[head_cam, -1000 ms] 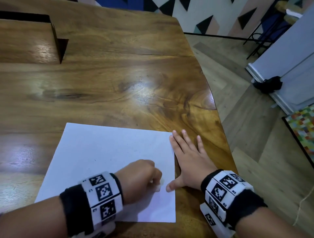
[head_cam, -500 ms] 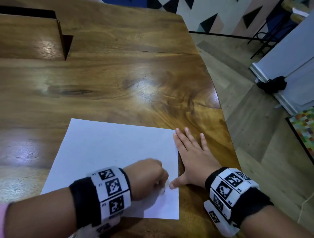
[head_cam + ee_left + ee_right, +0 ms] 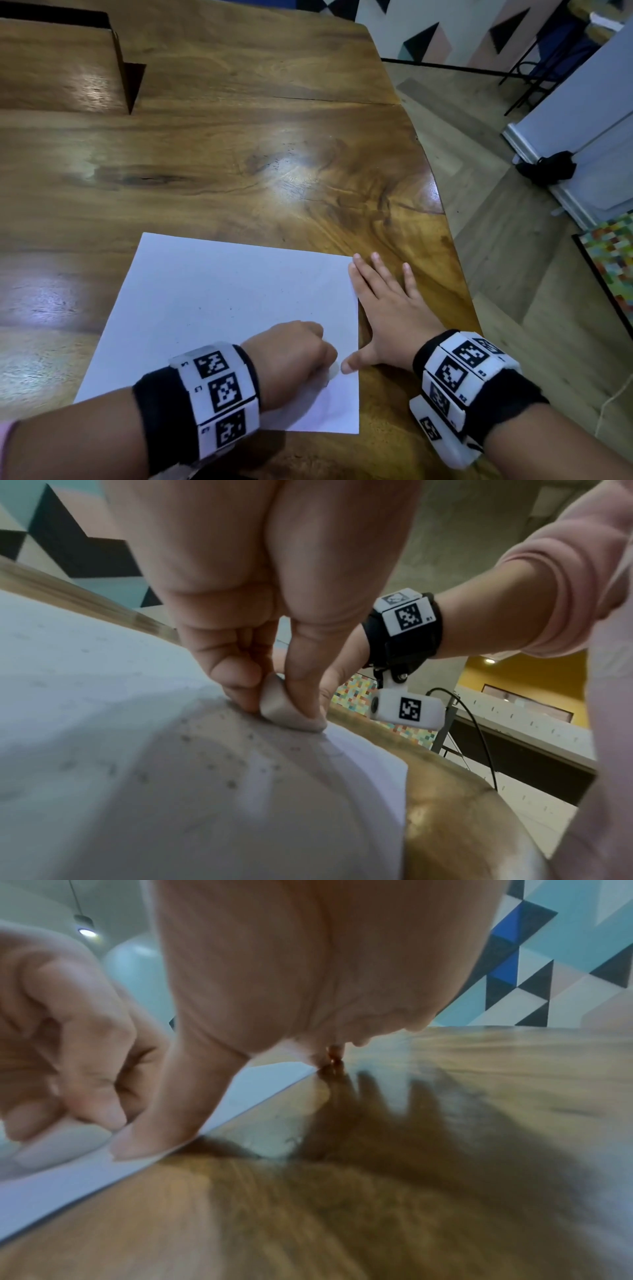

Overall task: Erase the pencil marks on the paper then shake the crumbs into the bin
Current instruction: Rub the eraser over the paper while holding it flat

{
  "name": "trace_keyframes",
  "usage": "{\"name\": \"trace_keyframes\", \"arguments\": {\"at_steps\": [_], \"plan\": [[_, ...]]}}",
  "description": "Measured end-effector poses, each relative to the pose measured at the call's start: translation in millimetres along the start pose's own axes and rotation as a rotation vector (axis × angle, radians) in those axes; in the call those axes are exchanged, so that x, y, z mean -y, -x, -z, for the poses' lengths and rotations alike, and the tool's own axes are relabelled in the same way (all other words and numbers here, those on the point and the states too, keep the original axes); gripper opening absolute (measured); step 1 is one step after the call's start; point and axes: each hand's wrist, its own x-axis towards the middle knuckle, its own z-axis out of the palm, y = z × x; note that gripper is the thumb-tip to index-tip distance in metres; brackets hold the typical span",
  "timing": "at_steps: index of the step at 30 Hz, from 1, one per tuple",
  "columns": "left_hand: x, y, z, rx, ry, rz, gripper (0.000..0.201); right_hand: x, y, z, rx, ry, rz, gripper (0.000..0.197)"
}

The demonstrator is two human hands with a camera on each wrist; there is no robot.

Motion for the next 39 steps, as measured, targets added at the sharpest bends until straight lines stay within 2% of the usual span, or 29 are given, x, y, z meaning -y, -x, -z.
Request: {"name": "trace_keyframes", "arguments": {"at_steps": [4, 7, 12, 15, 19, 21, 26, 28, 31, 33, 37, 39], "plan": [[0, -4, 1, 0.0, 0.011, 0.017, 0.016, -1, 3, -1, -0.046, 0.01, 0.08, 0.132], [3, -20, 16, 0.006, 0.072, 0.068, 0.014, -2, 5, -3, -0.002, 0.028, 0.096, 0.14], [11, -63, 36, -0.256, 0.081, 0.206, 0.016, -2, 4, -6, 0.03, 0.063, 0.086, 0.148], [3, -56, 23, -0.172, 0.048, 0.194, 0.017, -1, 3, -6, 0.034, 0.043, 0.079, 0.148], [-10, -8, -10, -0.026, 0.041, -0.011, 0.013, -1, 3, -7, 0.029, 0.023, 0.074, 0.148], [-7, -7, -10, 0.022, 0.058, -0.011, 0.013, 0, 4, -6, 0.029, 0.017, 0.074, 0.148], [3, -57, 22, -0.174, 0.004, 0.141, 0.016, 0, 4, -5, 0.038, 0.017, 0.069, 0.148], [-2, -46, 14, -0.149, -0.008, 0.11, 0.015, 0, 4, -5, 0.043, 0.016, 0.065, 0.149], [-8, -3, -14, -0.042, 0.049, -0.033, 0.014, 1, 3, -6, 0.039, 0.015, 0.061, 0.147], [-5, 6, -19, 0.026, 0.088, -0.043, 0.015, 1, 4, -6, 0.042, 0.012, 0.065, 0.146], [2, -24, 2, -0.13, 0.068, 0.035, 0.012, 2, 4, -5, 0.051, 0.014, 0.067, 0.148], [3, -26, 2, -0.139, 0.044, 0.012, 0.012, 2, 4, -5, 0.055, 0.029, 0.064, 0.148]]}}
